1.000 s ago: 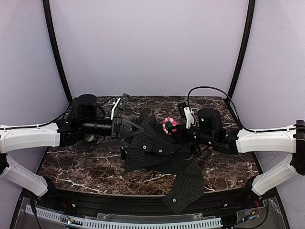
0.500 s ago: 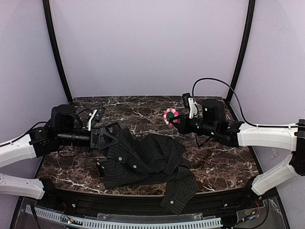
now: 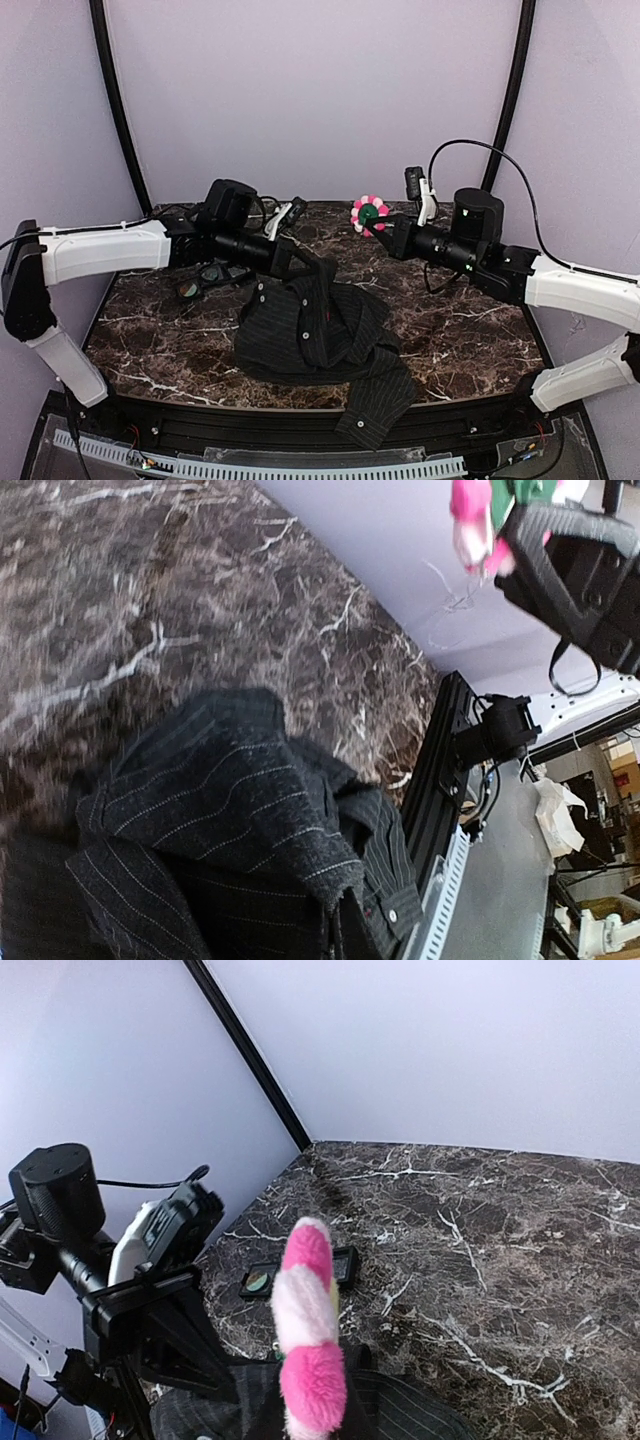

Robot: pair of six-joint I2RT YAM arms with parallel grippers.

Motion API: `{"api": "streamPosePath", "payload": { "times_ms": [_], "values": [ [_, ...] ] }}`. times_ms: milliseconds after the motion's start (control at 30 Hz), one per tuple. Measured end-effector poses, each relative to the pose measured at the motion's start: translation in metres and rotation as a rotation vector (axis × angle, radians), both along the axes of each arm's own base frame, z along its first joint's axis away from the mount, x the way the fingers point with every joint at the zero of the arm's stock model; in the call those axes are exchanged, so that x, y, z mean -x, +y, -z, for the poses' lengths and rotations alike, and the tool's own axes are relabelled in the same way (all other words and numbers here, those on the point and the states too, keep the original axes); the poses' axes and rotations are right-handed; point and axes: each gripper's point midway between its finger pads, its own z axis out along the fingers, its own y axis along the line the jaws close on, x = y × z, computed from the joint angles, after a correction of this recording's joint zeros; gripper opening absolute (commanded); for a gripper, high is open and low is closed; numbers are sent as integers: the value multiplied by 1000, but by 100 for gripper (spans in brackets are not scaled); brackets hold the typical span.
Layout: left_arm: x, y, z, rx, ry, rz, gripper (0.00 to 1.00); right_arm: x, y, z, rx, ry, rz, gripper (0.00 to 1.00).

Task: Remove the brooch from the garment
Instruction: Place the crumpled clothing at the center of the board, then close the brooch.

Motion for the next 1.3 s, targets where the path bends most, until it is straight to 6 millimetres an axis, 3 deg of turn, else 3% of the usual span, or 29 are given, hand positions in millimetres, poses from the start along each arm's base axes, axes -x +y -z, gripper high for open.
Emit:
{"api": "streamPosePath", "payload": {
  "times_ms": [67, 133, 167, 233, 300, 367, 433, 567, 733, 867, 1000, 1167, 1300],
  "values": [
    [-21, -18, -11, 18, -44, 3, 2, 2, -3, -7, -14, -12, 3, 0],
    [-42, -33, -17, 36, -75, -3, 16, 5, -5, -15, -29, -25, 2, 0],
    [-53, -39, -18, 42, -87, -9, 35, 6, -6, -18, -36, -30, 0, 0],
    [-73, -48, -19, 54, -111, -27, 63, 8, -6, -23, -49, -38, -8, 0],
    [-84, -49, -14, 48, -133, -43, 78, 11, -6, -26, -59, -41, -21, 0],
    [-94, -42, -11, 25, -153, -79, 86, 14, -4, -28, -68, -39, -40, 0],
    [-104, -31, -13, 6, -188, -127, 90, 18, -1, -30, -77, -36, -67, 0],
    [-103, 7, -33, -33, -277, -208, 93, 28, 7, -36, -109, -34, -144, 0],
    [-88, 55, -96, -63, -443, -287, 93, 39, 22, -43, -150, -23, -265, 0],
    [-58, 69, -129, -42, -581, -209, 93, 49, 31, -45, -176, 1, -356, 0],
    [-31, 71, -106, -46, -623, -94, 93, 58, 38, -46, -201, 23, -426, 0],
    [-18, 60, -64, -68, -587, 1, 92, 62, 47, -42, -214, 55, -483, 0],
    [-8, 48, -64, -23, -611, 38, 92, 64, 57, -37, -225, 83, -519, 0]
  ]
}}
